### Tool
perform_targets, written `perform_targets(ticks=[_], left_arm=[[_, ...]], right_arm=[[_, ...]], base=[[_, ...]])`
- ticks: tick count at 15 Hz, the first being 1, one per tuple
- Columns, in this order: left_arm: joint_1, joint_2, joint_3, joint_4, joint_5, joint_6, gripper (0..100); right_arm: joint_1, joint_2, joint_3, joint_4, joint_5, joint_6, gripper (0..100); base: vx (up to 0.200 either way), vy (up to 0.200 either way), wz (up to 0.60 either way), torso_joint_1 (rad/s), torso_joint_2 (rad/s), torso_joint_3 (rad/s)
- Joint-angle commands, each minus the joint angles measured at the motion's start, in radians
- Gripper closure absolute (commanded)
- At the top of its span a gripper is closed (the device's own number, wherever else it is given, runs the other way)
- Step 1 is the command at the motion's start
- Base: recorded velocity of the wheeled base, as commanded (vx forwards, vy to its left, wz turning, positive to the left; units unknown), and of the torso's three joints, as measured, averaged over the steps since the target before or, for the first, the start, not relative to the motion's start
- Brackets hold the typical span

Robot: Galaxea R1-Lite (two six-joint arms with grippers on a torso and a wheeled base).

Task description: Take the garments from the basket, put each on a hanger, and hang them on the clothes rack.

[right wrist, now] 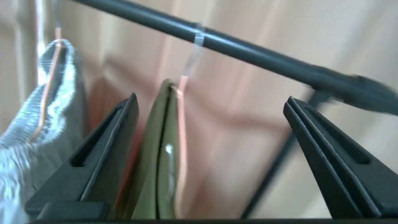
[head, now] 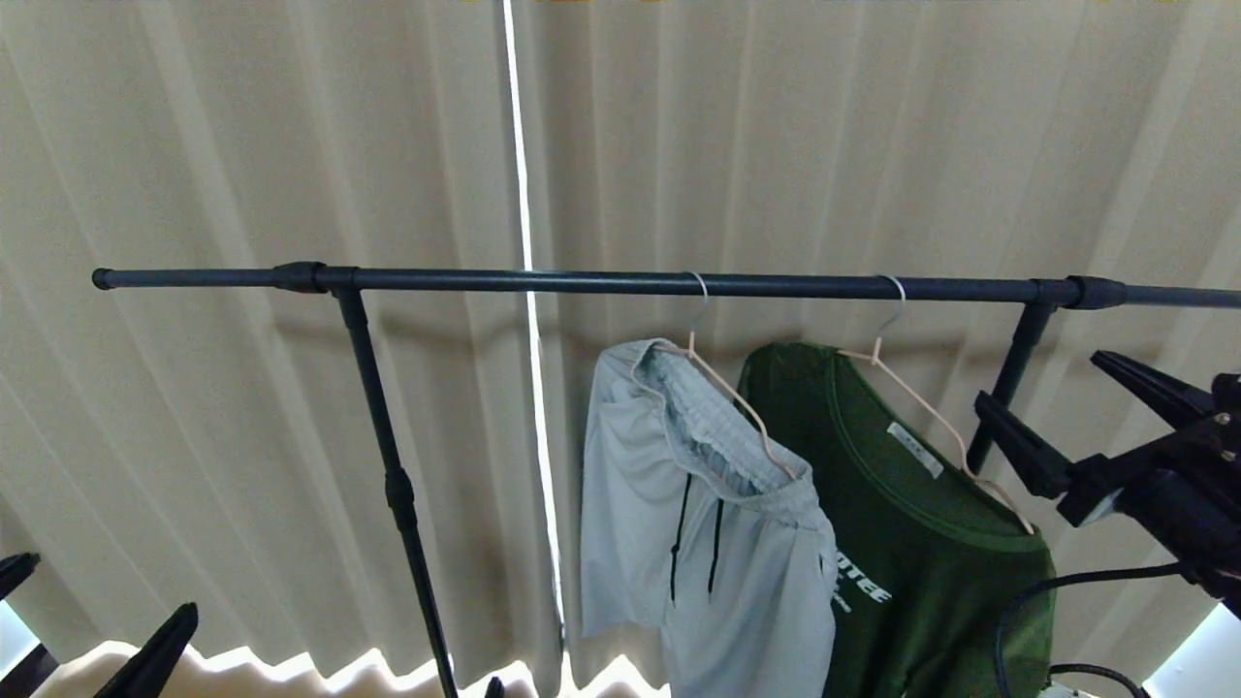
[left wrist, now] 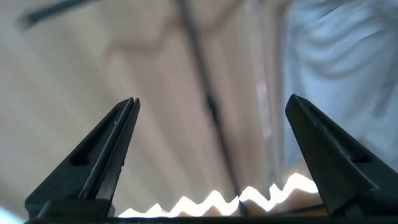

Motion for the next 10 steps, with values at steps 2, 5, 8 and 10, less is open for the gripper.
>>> perform_targets(ticks=[2,5,8,10], left_arm=[[0.172,-0.395,-0.072,0.43,0.018,-0.014,0],[0.169,-0.576,-0.171,0.794,0.013,-0.084,0],[0.149,-0.579,-0.144,0.805,-0.045,-0.168,0],[0.089,-0.574,-0.117,0.806,-0.116,-0.17,0]], right_arm=[[-0.038,-0.164,0.095,-0.009,-0.007,0.004,0],[-0.214,-0.354,0.095,0.309,-0.009,0.001,0],[-0.302,-0.574,0.087,0.703,-0.003,0.009,0],[-0.302,-0.723,0.072,0.962,0.003,0.012,0]], base=[[0.0,0.0,0.0,0.0,0.0,0.0],[0.0,0.0,0.0,0.0,0.0,0.0],[0.0,0.0,0.0,0.0,0.0,0.0],[0.0,0.0,0.0,0.0,0.0,0.0]])
